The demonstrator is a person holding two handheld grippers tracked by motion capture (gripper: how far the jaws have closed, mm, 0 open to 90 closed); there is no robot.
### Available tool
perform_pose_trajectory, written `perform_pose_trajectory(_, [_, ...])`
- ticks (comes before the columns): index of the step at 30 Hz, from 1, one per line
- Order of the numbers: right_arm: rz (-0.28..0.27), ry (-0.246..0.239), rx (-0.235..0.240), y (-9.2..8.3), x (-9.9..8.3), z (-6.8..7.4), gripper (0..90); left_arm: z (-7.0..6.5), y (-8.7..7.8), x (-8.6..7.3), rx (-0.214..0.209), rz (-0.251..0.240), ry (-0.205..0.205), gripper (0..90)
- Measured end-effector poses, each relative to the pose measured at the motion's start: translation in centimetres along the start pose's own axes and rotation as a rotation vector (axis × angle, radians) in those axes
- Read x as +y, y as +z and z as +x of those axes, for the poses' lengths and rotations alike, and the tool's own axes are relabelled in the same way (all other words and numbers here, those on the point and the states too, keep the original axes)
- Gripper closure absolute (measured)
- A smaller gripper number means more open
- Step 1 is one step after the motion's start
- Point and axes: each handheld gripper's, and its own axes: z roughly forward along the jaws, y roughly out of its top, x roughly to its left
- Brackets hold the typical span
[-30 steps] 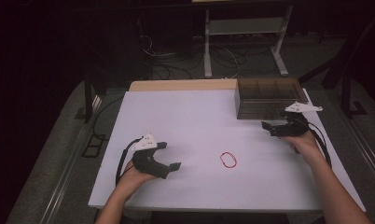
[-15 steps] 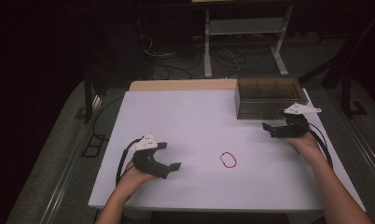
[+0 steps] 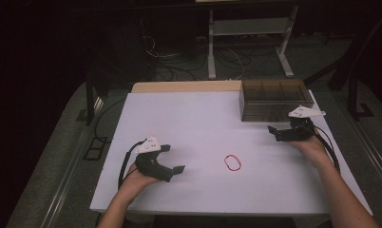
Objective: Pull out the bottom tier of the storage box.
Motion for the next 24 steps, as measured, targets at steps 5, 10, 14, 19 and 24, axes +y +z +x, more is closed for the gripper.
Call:
perform_pose_trajectory(5, [-0.001, -0.024, -0.008, -0.07, 0.03, 0.18, 6.4, 0.08, -0.07, -0.02, 0.005, 0.001, 0.001, 0.0])
perform_pose_trajectory(10, [0.008, -0.044, -0.022, -0.09, -0.14, 0.23, 6.4, 0.14, -0.06, 0.05, 0.004, -0.001, -0.001, 0.0])
perform_pose_trajectory(14, [0.008, -0.052, -0.031, -0.16, -0.08, 0.27, 6.3, 0.1, -0.12, 0.01, 0.007, 0.001, 0.001, 0.0])
perform_pose_trajectory(19, [0.004, -0.059, -0.042, -0.23, -0.02, 0.31, 6.4, 0.06, -0.12, 0.04, 0.005, -0.001, 0.004, 0.0])
perform_pose_trajectory(24, [0.004, -0.065, -0.049, -0.23, -0.09, 0.24, 6.4, 0.06, -0.07, 0.1, 0.004, -0.002, 0.001, 0.0])
